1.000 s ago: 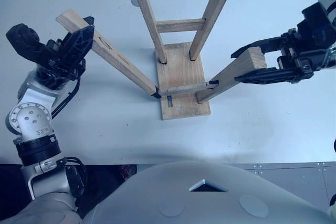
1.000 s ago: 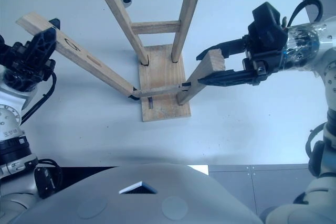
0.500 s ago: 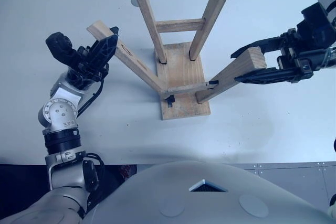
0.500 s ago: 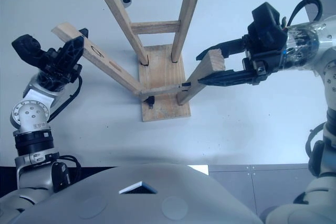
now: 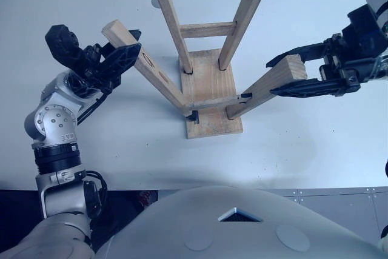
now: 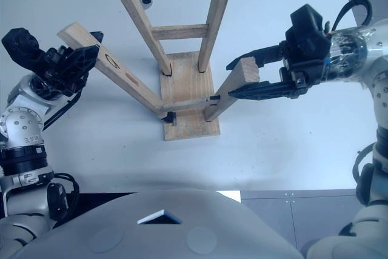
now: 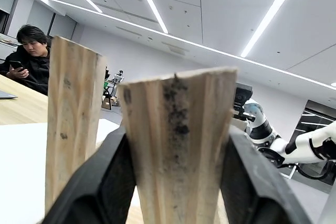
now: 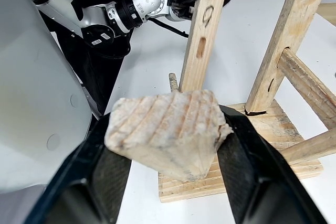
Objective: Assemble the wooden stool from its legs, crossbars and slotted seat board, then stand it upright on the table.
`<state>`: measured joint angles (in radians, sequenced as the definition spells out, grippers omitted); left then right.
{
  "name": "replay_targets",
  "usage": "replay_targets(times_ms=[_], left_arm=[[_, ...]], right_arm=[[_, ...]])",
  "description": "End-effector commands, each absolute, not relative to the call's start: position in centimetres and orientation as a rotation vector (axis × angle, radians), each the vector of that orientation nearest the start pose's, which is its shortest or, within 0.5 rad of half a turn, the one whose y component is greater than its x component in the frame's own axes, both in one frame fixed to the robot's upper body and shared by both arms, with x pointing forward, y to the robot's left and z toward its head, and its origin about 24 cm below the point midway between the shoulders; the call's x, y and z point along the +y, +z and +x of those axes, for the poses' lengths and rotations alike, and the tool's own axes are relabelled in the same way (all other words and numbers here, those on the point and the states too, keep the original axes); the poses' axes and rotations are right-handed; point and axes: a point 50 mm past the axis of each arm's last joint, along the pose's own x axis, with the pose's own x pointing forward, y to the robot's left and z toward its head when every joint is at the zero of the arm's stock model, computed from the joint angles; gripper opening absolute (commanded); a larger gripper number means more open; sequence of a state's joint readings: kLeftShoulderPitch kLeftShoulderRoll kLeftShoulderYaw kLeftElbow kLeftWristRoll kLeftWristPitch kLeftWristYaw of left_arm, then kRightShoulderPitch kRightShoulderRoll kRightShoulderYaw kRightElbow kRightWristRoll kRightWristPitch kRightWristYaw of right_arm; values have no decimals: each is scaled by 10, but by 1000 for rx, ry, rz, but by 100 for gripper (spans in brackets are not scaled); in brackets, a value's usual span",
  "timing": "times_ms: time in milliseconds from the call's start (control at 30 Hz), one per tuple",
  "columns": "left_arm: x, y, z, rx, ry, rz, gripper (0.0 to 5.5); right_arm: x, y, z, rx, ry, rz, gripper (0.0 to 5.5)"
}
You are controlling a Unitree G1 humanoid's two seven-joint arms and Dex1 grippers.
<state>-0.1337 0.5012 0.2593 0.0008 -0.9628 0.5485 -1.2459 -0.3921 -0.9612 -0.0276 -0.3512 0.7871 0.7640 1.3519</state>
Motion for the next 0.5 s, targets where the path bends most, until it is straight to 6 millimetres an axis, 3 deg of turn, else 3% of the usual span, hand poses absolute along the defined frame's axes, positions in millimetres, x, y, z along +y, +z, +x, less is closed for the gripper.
replay_targets(times_ms=[33, 500], left_arm=[[223, 116, 241, -53, -1226, -522, 201], [214, 132, 231, 76, -1398, -265, 201]], right_arm=[[-193, 193, 229, 396, 1554, -179, 220], [-191, 192, 229, 391, 1544, -175, 219]])
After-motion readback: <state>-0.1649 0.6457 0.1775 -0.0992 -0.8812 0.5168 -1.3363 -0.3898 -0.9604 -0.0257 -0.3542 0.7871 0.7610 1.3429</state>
